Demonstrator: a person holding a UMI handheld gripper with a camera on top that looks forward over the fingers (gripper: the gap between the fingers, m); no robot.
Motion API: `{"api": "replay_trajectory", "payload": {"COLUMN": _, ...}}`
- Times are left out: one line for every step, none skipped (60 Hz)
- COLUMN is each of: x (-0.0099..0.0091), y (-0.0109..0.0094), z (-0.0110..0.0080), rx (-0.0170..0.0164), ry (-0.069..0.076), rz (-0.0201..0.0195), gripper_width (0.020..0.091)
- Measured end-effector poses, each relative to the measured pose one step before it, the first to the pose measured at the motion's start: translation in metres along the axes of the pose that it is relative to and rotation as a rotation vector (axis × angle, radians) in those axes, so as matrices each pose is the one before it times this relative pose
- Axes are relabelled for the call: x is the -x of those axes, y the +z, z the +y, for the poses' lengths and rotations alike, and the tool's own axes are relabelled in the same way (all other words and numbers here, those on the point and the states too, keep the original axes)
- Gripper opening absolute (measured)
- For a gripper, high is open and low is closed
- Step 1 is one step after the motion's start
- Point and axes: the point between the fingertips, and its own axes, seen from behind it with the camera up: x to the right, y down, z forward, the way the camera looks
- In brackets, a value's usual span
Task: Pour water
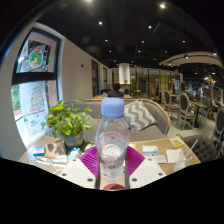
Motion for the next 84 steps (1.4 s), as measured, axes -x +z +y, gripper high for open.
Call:
{"api": "replay_trajectory", "payload": {"x": 0.00029, "y": 0.00120, "z": 0.00588, "rx": 0.01265, "ry": -0.0026, "rz": -0.00046, "gripper_width": 0.0323}}
{"api": "replay_trajectory", "payload": {"x": -0.00097, "y": 0.00209, "z": 0.00682, "rx": 0.01273, "ry": -0.0019, "rz": -0.00103, "gripper_width": 0.0325}}
{"api": "replay_trajectory", "payload": {"x": -0.00121, "y": 0.00157, "z": 0.00687, "rx": 0.01152, "ry": 0.0002, "rz": -0.00117, "gripper_width": 0.0325}}
{"api": "replay_trajectory", "payload": {"x": -0.00097, "y": 0.00189, "z": 0.00670, "rx": 0.00971, "ry": 0.0011, "rz": -0.00085, "gripper_width": 0.0325}}
{"api": "replay_trajectory", "payload": {"x": -0.00116, "y": 0.00873, "z": 0.01202, "rx": 0.00588, "ry": 0.0007, "rz": -0.00130, "gripper_width": 0.0325}}
{"api": "replay_trajectory", "payload": {"x": 0.00042, "y": 0.00376, "z": 0.00811, "rx": 0.00877, "ry": 0.0000, "rz": -0.00196, "gripper_width": 0.0325}}
{"api": "replay_trajectory", "payload": {"x": -0.00230, "y": -0.00058, "z": 0.00694, "rx": 0.00682, "ry": 0.0008, "rz": -0.00390, "gripper_width": 0.0325}}
{"api": "replay_trajectory", "payload": {"x": -0.00077, "y": 0.00123, "z": 0.00589, "rx": 0.00746, "ry": 0.0000, "rz": -0.00190, "gripper_width": 0.0326}}
{"api": "replay_trajectory", "payload": {"x": -0.00069, "y": 0.00130, "z": 0.00571, "rx": 0.00629, "ry": -0.0015, "rz": -0.00167, "gripper_width": 0.0325}}
{"api": "replay_trajectory", "payload": {"x": -0.00032, "y": 0.00133, "z": 0.00547, "rx": 0.00571, "ry": -0.0020, "rz": -0.00195, "gripper_width": 0.0325}}
{"api": "replay_trajectory", "payload": {"x": -0.00038, "y": 0.00155, "z": 0.00547, "rx": 0.00695, "ry": -0.0013, "rz": -0.00220, "gripper_width": 0.0325}}
{"api": "replay_trajectory", "payload": {"x": -0.00011, "y": 0.00158, "z": 0.00536, "rx": 0.00773, "ry": -0.0004, "rz": -0.00321, "gripper_width": 0.0325}}
{"api": "replay_trajectory", "payload": {"x": 0.00308, "y": 0.00617, "z": 0.00459, "rx": 0.00845, "ry": 0.0009, "rz": -0.00215, "gripper_width": 0.0324}}
{"api": "replay_trajectory", "payload": {"x": 0.00021, "y": -0.00022, "z": 0.00556, "rx": 0.00628, "ry": 0.0016, "rz": -0.00255, "gripper_width": 0.0326}}
{"api": "replay_trajectory", "payload": {"x": 0.00050, "y": 0.00064, "z": 0.00481, "rx": 0.00638, "ry": 0.0028, "rz": -0.00264, "gripper_width": 0.0325}}
{"api": "replay_trajectory", "payload": {"x": 0.00056, "y": 0.00077, "z": 0.00418, "rx": 0.00560, "ry": 0.0011, "rz": -0.00223, "gripper_width": 0.0327}}
{"api": "replay_trajectory", "payload": {"x": 0.00037, "y": 0.00082, "z": 0.00383, "rx": 0.00463, "ry": -0.0019, "rz": -0.00164, "gripper_width": 0.0326}}
{"api": "replay_trajectory", "payload": {"x": 0.00036, "y": 0.00050, "z": 0.00326, "rx": 0.00362, "ry": -0.0037, "rz": -0.00014, "gripper_width": 0.0327}}
{"api": "replay_trajectory", "payload": {"x": 0.00011, "y": 0.00040, "z": 0.00316, "rx": 0.00298, "ry": -0.0047, "rz": 0.00150, "gripper_width": 0.0327}}
{"api": "replay_trajectory", "payload": {"x": -0.00018, "y": 0.00102, "z": 0.00327, "rx": 0.00256, "ry": -0.0048, "rz": 0.00220, "gripper_width": 0.0326}}
{"api": "replay_trajectory", "payload": {"x": -0.00019, "y": 0.00349, "z": 0.00271, "rx": 0.00533, "ry": -0.0036, "rz": 0.00153, "gripper_width": 0.0325}}
{"api": "replay_trajectory", "payload": {"x": 0.00096, "y": -0.00006, "z": 0.00384, "rx": 0.00493, "ry": -0.0032, "rz": 0.00188, "gripper_width": 0.0325}}
{"api": "replay_trajectory", "payload": {"x": 0.00029, "y": 0.00060, "z": 0.00443, "rx": 0.00654, "ry": -0.0018, "rz": 0.00147, "gripper_width": 0.0328}}
{"api": "replay_trajectory", "payload": {"x": 0.00095, "y": -0.00142, "z": 0.00046, "rx": -0.01311, "ry": -0.0005, "rz": 0.00019, "gripper_width": 0.0329}}
{"api": "replay_trajectory", "payload": {"x": -0.00017, "y": 0.00036, "z": -0.00222, "rx": -0.01926, "ry": 0.0000, "rz": 0.00107, "gripper_width": 0.0328}}
{"api": "replay_trajectory", "payload": {"x": -0.00064, "y": 0.00008, "z": 0.00242, "rx": 0.00479, "ry": -0.0033, "rz": 0.00274, "gripper_width": 0.0328}}
{"api": "replay_trajectory", "payload": {"x": -0.00081, "y": 0.00164, "z": -0.00216, "rx": 0.00072, "ry": -0.0018, "rz": -0.00109, "gripper_width": 0.0330}}
{"api": "replay_trajectory", "payload": {"x": 0.00031, "y": -0.00119, "z": 0.00010, "rx": -0.00484, "ry": 0.0013, "rz": 0.00156, "gripper_width": 0.0329}}
{"api": "replay_trajectory", "payload": {"x": -0.00022, "y": -0.00069, "z": 0.00124, "rx": 0.00234, "ry": 0.0007, "rz": 0.00408, "gripper_width": 0.0341}}
{"api": "replay_trajectory", "payload": {"x": -0.00009, "y": -0.00047, "z": -0.00040, "rx": -0.00227, "ry": 0.0033, "rz": 0.00276, "gripper_width": 0.0348}}
{"api": "replay_trajectory", "payload": {"x": 0.00036, "y": -0.00026, "z": 0.00024, "rx": 0.00036, "ry": 0.0038, "rz": 0.00067, "gripper_width": 0.0362}}
{"api": "replay_trajectory", "payload": {"x": 0.00034, "y": 0.00000, "z": 0.00048, "rx": 0.00190, "ry": 0.0038, "rz": 0.00089, "gripper_width": 0.0376}}
{"api": "replay_trajectory", "payload": {"x": 0.00008, "y": -0.00001, "z": -0.00028, "rx": 0.00011, "ry": 0.0041, "rz": 0.00141, "gripper_width": 0.0388}}
{"api": "replay_trajectory", "payload": {"x": -0.00004, "y": 0.00020, "z": -0.00019, "rx": 0.00139, "ry": 0.0040, "rz": 0.00189, "gripper_width": 0.0402}}
{"api": "replay_trajectory", "payload": {"x": -0.00031, "y": 0.00018, "z": 0.00029, "rx": 0.00338, "ry": 0.0036, "rz": 0.00318, "gripper_width": 0.0422}}
{"api": "replay_trajectory", "payload": {"x": -0.00019, "y": 0.00026, "z": 0.00012, "rx": 0.00338, "ry": 0.0037, "rz": 0.00240, "gripper_width": 0.0439}}
{"api": "replay_trajectory", "payload": {"x": 0.00020, "y": 0.00007, "z": 0.00028, "rx": 0.00411, "ry": 0.0030, "rz": 0.00039, "gripper_width": 0.0452}}
{"api": "replay_trajectory", "payload": {"x": 0.00019, "y": -0.00004, "z": 0.00030, "rx": 0.00516, "ry": 0.0025, "rz": 0.00126, "gripper_width": 0.0465}}
{"api": "replay_trajectory", "payload": {"x": -0.00037, "y": -0.00023, "z": 0.00088, "rx": 0.00757, "ry": 0.0022, "rz": 0.00312, "gripper_width": 0.0476}}
{"api": "replay_trajectory", "payload": {"x": -0.00062, "y": -0.00058, "z": 0.00100, "rx": 0.00823, "ry": 0.0018, "rz": 0.00412, "gripper_width": 0.0496}}
{"api": "replay_trajectory", "payload": {"x": -0.00091, "y": -0.00041, "z": 0.00121, "rx": 0.00990, "ry": 0.0010, "rz": 0.00525, "gripper_width": 0.0535}}
{"api": "replay_trajectory", "payload": {"x": -0.00040, "y": -0.00077, "z": 0.00190, "rx": 0.01206, "ry": 0.0010, "rz": 0.00578, "gripper_width": 0.0600}}
{"api": "replay_trajectory", "payload": {"x": -0.00024, "y": -0.00142, "z": 0.00206, "rx": 0.01366, "ry": 0.0008, "rz": 0.00508, "gripper_width": 0.0676}}
{"api": "replay_trajectory", "payload": {"x": 0.00019, "y": -0.00137, "z": 0.00217, "rx": 0.01396, "ry": 0.0011, "rz": 0.00291, "gripper_width": 0.0770}}
{"api": "replay_trajectory", "payload": {"x": 0.00043, "y": -0.00215, "z": 0.00212, "rx": 0.01376, "ry": 0.0020, "rz": 0.00192, "gripper_width": 0.0864}}
{"api": "replay_trajectory", "payload": {"x": 0.00010, "y": -0.00202, "z": 0.00136, "rx": 0.01085, "ry": 0.0021, "rz": 0.00260, "gripper_width": 0.0861}}
{"api": "replay_trajectory", "payload": {"x": -0.00088, "y": -0.00159, "z": 0.00222, "rx": 0.00909, "ry": 0.0036, "rz": 0.00333, "gripper_width": 0.0830}}
{"api": "replay_trajectory", "payload": {"x": -0.00035, "y": -0.00368, "z": 0.00045, "rx": 0.00677, "ry": 0.0041, "rz": 0.00607, "gripper_width": 0.0818}}
{"api": "replay_trajectory", "payload": {"x": -0.00012, "y": -0.00404, "z": -0.00012, "rx": 0.00396, "ry": 0.0036, "rz": 0.00610, "gripper_width": 0.0821}}
{"api": "replay_trajectory", "payload": {"x": -0.00050, "y": -0.00442, "z": 0.00006, "rx": 0.00331, "ry": 0.0038, "rz": 0.00726, "gripper_width": 0.0835}}
{"api": "replay_trajectory", "payload": {"x": -0.00071, "y": -0.00497, "z": 0.00021, "rx": 0.00465, "ry": 0.0024, "rz": 0.00806, "gripper_width": 0.0853}}
{"api": "replay_trajectory", "payload": {"x": -0.00100, "y": -0.00416, "z": 0.00067, "rx": 0.00630, "ry": 0.0017, "rz": 0.00728, "gripper_width": 0.0866}}
{"api": "replay_trajectory", "payload": {"x": -0.00032, "y": -0.00675, "z": 0.00066, "rx": 0.00438, "ry": 0.0013, "rz": 0.00947, "gripper_width": 0.0861}}
{"api": "replay_trajectory", "payload": {"x": 0.00022, "y": -0.00604, "z": -0.00007, "rx": 0.00397, "ry": 0.0018, "rz": 0.00584, "gripper_width": 0.0857}}
{"api": "replay_trajectory", "payload": {"x": -0.00020, "y": -0.00633, "z": 0.00013, "rx": 0.00416, "ry": 0.0025, "rz": 0.00770, "gripper_width": 0.0855}}
{"api": "replay_trajectory", "payload": {"x": -0.00012, "y": -0.00688, "z": 0.00008, "rx": 0.00438, "ry": 0.0032, "rz": 0.00797, "gripper_width": 0.0854}}
{"api": "replay_trajectory", "payload": {"x": 0.00021, "y": -0.00713, "z": 0.00008, "rx": 0.00324, "ry": 0.0036, "rz": 0.00695, "gripper_width": 0.0855}}
{"api": "replay_trajectory", "payload": {"x": -0.00102, "y": -0.00676, "z": -0.00177, "rx": 0.00343, "ry": 0.0039, "rz": 0.00561, "gripper_width": 0.0855}}
{"api": "replay_trajectory", "payload": {"x": 0.00217, "y": -0.00881, "z": 0.00033, "rx": 0.00011, "ry": 0.0039, "rz": 0.00551, "gripper_width": 0.0854}}
{"api": "replay_trajectory", "payload": {"x": 0.00142, "y": -0.00839, "z": -0.00004, "rx": 0.00136, "ry": 0.0037, "rz": 0.00509, "gripper_width": 0.0853}}
{"api": "replay_trajectory", "payload": {"x": 0.00136, "y": -0.00847, "z": 0.00026, "rx": 0.00268, "ry": 0.0029, "rz": 0.00500, "gripper_width": 0.0854}}
{"api": "replay_trajectory", "payload": {"x": 0.00123, "y": -0.00879, "z": 0.00027, "rx": 0.00269, "ry": 0.0020, "rz": 0.00495, "gripper_width": 0.0853}}
{"api": "replay_trajectory", "payload": {"x": 0.00145, "y": -0.00919, "z": 0.00025, "rx": 0.00227, "ry": 0.0017, "rz": 0.00429, "gripper_width": 0.0852}}
{"api": "replay_trajectory", "payload": {"x": 0.00165, "y": -0.00933, "z": 0.00010, "rx": 0.00184, "ry": 0.0010, "rz": 0.00310, "gripper_width": 0.0852}}
{"api": "replay_trajectory", "payload": {"x": -0.00077, "y": -0.00673, "z": -0.00215, "rx": 0.00511, "ry": -0.0011, "rz": 0.00112, "gripper_width": 0.0851}}
{"api": "replay_trajectory", "payload": {"x": 0.00210, "y": -0.01151, "z": 0.00094, "rx": 0.00054, "ry": -0.0007, "rz": 0.00459, "gripper_width": 0.0852}}
{"api": "replay_trajectory", "payload": {"x": 0.00155, "y": -0.00933, "z": 0.00021, "rx": 0.00078, "ry": -0.0016, "rz": 0.00484, "gripper_width": 0.0852}}
{"api": "replay_trajectory", "payload": {"x": 0.00152, "y": -0.00928, "z": -0.00004, "rx": -0.00093, "ry": -0.0026, "rz": 0.00462, "gripper_width": 0.0852}}
{"api": "replay_trajectory", "payload": {"x": 0.00155, "y": -0.00922, "z": -0.00043, "rx": -0.00265, "ry": -0.0025, "rz": 0.00410, "gripper_width": 0.0852}}
{"api": "replay_trajectory", "payload": {"x": 0.00142, "y": -0.00873, "z": -0.00036, "rx": -0.00260, "ry": -0.0019, "rz": 0.00395, "gripper_width": 0.0851}}
{"api": "replay_trajectory", "payload": {"x": 0.00168, "y": -0.00855, "z": -0.00021, "rx": -0.00185, "ry": -0.0014, "rz": 0.00339, "gripper_width": 0.0850}}
{"api": "replay_trajectory", "payload": {"x": 0.00161, "y": -0.00877, "z": 0.00010, "rx": -0.00111, "ry": -0.0013, "rz": 0.00227, "gripper_width": 0.0851}}
{"api": "replay_trajectory", "payload": {"x": -0.00019, "y": -0.00583, "z": -0.00100, "rx": 0.00067, "ry": -0.0023, "rz": -0.00084, "gripper_width": 0.0854}}
{"api": "replay_trajectory", "payload": {"x": 0.00339, "y": -0.00961, "z": -0.00006, "rx": -0.00238, "ry": -0.0017, "rz": -0.00069, "gripper_width": 0.0852}}
{"api": "replay_trajectory", "payload": {"x": 0.00237, "y": -0.00783, "z": 0.00013, "rx": -0.00232, "ry": -0.0001, "rz": -0.00075, "gripper_width": 0.0852}}
{"api": "replay_trajectory", "payload": {"x": 0.00238, "y": -0.00747, "z": 0.00054, "rx": -0.00112, "ry": 0.0004, "rz": -0.00052, "gripper_width": 0.0851}}
{"api": "replay_trajectory", "payload": {"x": 0.00232, "y": -0.00675, "z": 0.00073, "rx": 0.00015, "ry": 0.0000, "rz": -0.00131, "gripper_width": 0.0849}}
{"api": "replay_trajectory", "payload": {"x": 0.00219, "y": -0.00690, "z": 0.00080, "rx": 0.00065, "ry": -0.0005, "rz": -0.00185, "gripper_width": 0.0846}}
{"api": "replay_trajectory", "payload": {"x": 0.00201, "y": -0.00620, "z": 0.00069, "rx": -0.00023, "ry": -0.0009, "rz": -0.00204, "gripper_width": 0.0845}}
{"api": "replay_trajectory", "payload": {"x": 0.00187, "y": -0.00562, "z": 0.00052, "rx": -0.00039, "ry": -0.0005, "rz": -0.00064, "gripper_width": 0.0849}}
{"api": "replay_trajectory", "payload": {"x": 0.00041, "y": -0.00366, "z": 0.00189, "rx": -0.00132, "ry": -0.0003, "rz": -0.00017, "gripper_width": 0.0851}}
{"api": "replay_trajectory", "payload": {"x": 0.00316, "y": -0.00571, "z": -0.00066, "rx": 0.00209, "ry": -0.0019, "rz": 0.00202, "gripper_width": 0.0852}}
{"api": "replay_trajectory", "payload": {"x": 0.00143, "y": -0.00488, "z": 0.00113, "rx": 0.00109, "ry": -0.0016, "rz": 0.00229, "gripper_width": 0.0853}}
{"api": "replay_trajectory", "payload": {"x": 0.00094, "y": -0.00450, "z": 0.00086, "rx": 0.00022, "ry": -0.0017, "rz": 0.00318, "gripper_width": 0.0854}}
